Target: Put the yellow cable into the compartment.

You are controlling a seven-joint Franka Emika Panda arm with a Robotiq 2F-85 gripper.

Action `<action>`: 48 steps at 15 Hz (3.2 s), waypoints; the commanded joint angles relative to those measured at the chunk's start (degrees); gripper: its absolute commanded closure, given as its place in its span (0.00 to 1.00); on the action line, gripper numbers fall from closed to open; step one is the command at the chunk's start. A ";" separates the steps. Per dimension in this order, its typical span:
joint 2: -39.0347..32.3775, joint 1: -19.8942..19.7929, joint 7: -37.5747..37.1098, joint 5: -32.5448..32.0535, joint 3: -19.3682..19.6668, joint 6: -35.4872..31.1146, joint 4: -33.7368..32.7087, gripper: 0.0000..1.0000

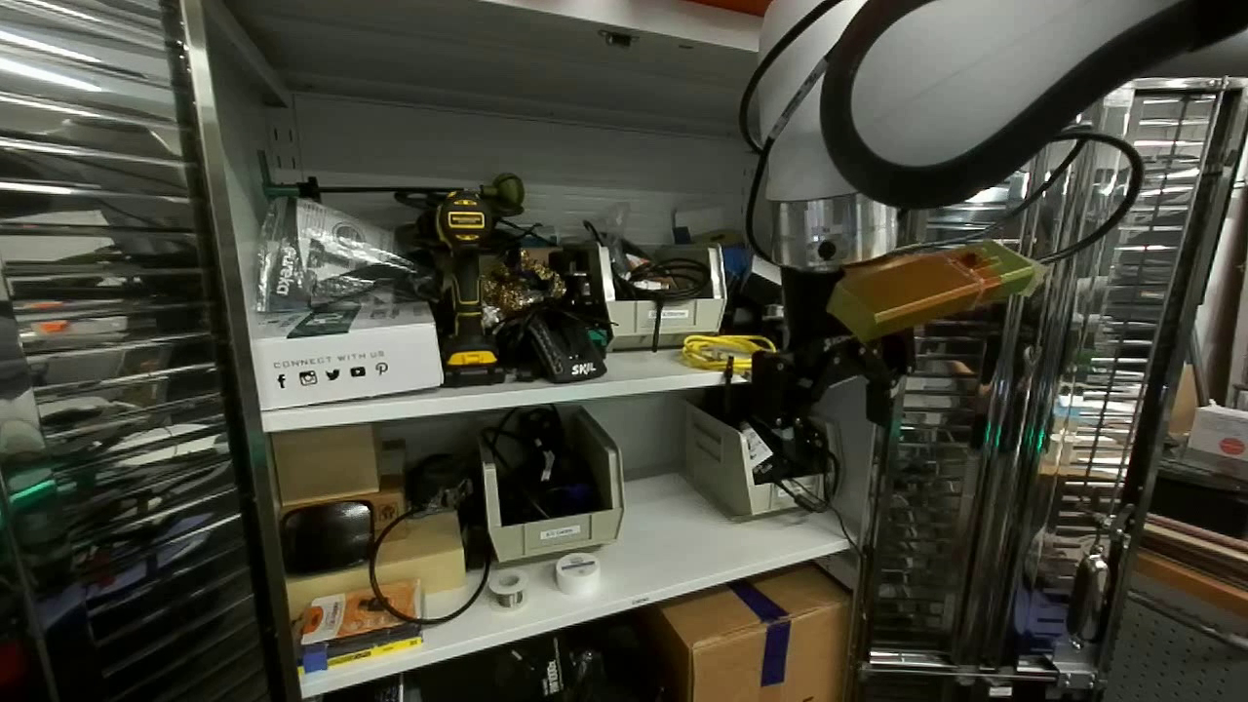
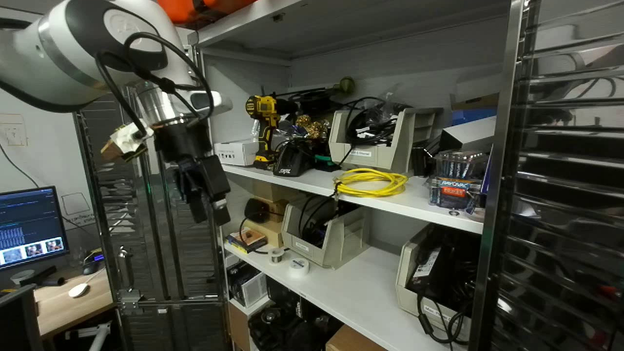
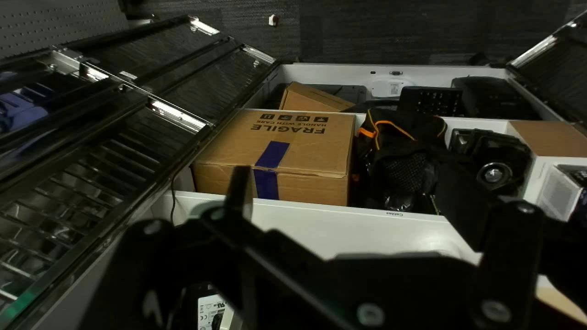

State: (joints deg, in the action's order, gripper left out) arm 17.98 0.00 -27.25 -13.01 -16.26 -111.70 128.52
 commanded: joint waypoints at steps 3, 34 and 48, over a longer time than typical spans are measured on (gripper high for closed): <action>-10.39 -1.27 -2.83 4.84 7.31 -4.26 -10.45 0.00; -34.43 1.71 -32.66 9.49 20.07 0.13 -42.62 0.81; -16.66 7.24 -56.33 -20.07 17.89 -22.36 -19.91 0.85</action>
State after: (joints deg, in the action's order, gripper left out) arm -6.09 6.34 -77.46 -25.62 2.78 -128.30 100.48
